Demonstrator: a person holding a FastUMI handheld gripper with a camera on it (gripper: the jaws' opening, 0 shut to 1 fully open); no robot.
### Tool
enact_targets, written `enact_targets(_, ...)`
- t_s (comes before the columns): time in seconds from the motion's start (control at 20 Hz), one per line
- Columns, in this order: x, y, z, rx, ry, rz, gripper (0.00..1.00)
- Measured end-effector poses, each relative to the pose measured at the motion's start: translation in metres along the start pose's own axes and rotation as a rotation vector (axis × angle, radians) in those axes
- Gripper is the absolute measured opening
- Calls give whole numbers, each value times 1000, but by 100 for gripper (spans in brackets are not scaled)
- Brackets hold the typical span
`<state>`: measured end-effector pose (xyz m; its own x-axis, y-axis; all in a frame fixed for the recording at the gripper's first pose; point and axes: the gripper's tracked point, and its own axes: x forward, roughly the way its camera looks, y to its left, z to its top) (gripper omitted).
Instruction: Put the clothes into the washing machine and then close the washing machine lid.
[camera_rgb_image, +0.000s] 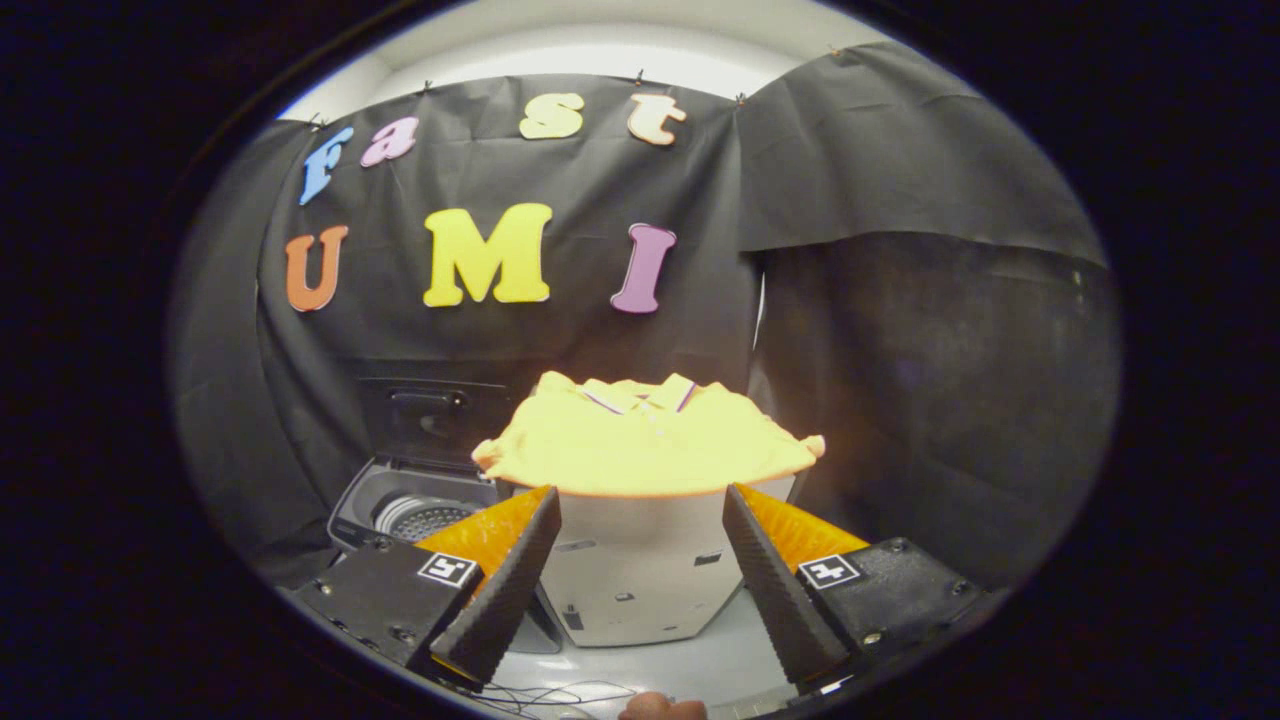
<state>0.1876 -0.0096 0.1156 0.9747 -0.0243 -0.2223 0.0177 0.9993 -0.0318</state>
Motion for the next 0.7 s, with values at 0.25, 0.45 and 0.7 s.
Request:
enact_targets(0.25, 77, 0, 22, -97, 85, -3, 100)
enact_targets(0.45, 128, 3, 26, -69, 179, 33, 100)
enact_targets(0.7, 186, -3, 42, 14, 268, 64, 100)
